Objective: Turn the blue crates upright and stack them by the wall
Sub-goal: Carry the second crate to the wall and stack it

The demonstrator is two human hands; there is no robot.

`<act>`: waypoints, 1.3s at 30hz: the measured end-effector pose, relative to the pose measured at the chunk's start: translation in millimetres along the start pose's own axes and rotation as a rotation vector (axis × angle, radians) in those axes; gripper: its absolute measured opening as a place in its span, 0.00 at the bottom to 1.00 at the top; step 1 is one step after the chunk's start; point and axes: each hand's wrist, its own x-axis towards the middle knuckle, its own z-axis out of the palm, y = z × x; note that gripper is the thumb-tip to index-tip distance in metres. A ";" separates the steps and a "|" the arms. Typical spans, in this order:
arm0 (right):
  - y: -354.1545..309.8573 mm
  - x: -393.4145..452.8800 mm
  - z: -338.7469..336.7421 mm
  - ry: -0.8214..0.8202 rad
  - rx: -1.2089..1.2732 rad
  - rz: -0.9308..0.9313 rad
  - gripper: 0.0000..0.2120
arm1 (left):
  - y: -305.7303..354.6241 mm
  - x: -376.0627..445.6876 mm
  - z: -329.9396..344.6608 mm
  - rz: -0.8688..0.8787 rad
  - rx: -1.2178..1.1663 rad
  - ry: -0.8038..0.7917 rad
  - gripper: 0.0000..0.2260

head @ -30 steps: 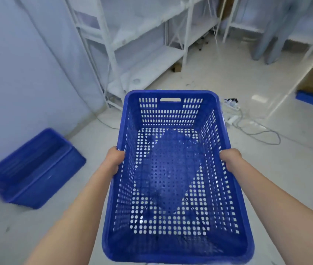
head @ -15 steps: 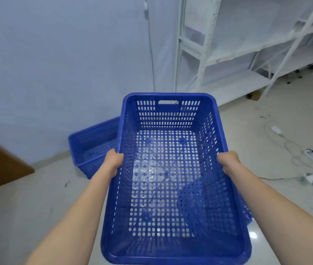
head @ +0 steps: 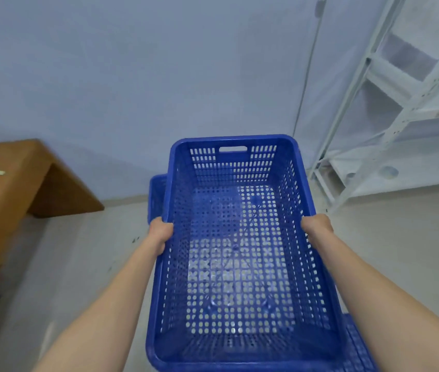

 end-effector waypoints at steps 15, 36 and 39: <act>-234.5 91.8 164.8 -0.087 -0.348 -0.275 0.05 | 37.4 190.0 -62.3 -0.223 -0.180 0.112 0.13; -455.8 271.6 380.0 -0.301 -0.848 -0.788 0.09 | 28.9 324.8 60.2 -0.745 -0.617 0.177 0.11; -469.0 281.1 409.7 -0.289 -0.902 -0.842 0.10 | 23.9 339.3 80.7 -0.811 -0.733 0.198 0.12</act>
